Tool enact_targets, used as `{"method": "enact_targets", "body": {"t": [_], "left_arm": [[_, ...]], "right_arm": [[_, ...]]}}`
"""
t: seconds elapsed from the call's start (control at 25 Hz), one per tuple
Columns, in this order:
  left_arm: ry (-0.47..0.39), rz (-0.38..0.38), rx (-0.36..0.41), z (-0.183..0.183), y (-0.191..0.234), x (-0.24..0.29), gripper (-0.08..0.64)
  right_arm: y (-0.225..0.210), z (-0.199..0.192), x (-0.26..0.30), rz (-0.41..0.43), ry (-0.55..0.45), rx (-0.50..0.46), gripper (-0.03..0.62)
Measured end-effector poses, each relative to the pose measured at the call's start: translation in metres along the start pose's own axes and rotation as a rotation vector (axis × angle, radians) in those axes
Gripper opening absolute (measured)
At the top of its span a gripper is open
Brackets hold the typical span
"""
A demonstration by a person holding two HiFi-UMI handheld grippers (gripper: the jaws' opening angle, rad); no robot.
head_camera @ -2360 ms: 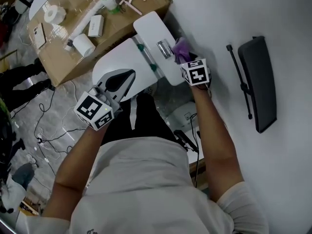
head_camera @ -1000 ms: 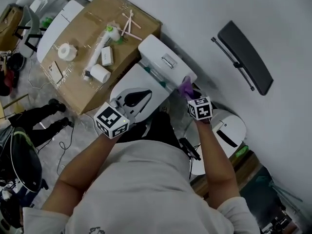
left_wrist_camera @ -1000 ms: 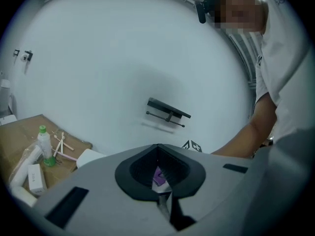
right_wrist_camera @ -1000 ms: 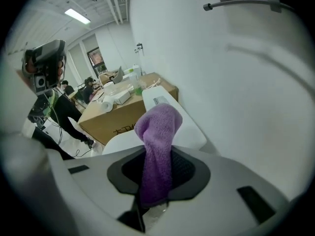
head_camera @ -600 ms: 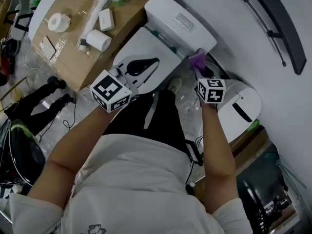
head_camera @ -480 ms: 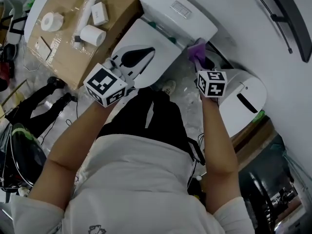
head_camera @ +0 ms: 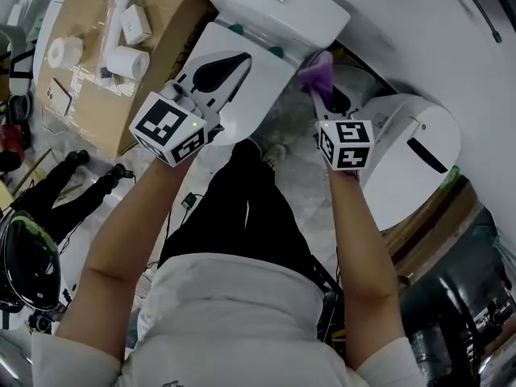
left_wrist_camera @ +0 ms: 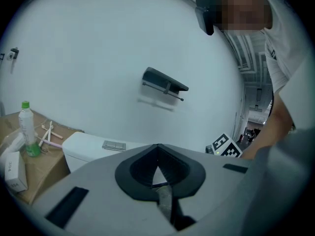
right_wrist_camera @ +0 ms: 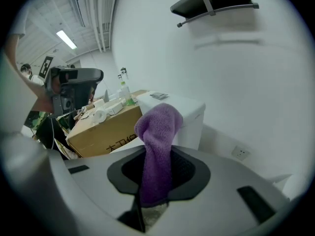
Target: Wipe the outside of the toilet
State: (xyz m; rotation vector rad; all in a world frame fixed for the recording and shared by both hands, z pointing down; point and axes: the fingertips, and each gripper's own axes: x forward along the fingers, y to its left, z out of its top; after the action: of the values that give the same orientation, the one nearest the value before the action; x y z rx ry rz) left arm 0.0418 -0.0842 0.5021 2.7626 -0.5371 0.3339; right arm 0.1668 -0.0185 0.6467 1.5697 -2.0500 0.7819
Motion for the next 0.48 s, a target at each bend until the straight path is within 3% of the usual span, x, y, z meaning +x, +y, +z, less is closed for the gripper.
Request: {"method": "enact_targets", "body": {"t": [0.28, 0.48], "left_arm": [[0.007, 0.006, 0.016, -0.019, -0.009, 0.008, 0.006], [0.011, -0.013, 0.032, -0.039, 0.003, 0.005, 0.006]], "right_arm": [[-0.025, -0.012, -0.011, -0.015, -0.04, -0.077, 0.095], [-0.03, -0.013, 0.005, -0.035, -0.069, -0.059, 0.095]]}}
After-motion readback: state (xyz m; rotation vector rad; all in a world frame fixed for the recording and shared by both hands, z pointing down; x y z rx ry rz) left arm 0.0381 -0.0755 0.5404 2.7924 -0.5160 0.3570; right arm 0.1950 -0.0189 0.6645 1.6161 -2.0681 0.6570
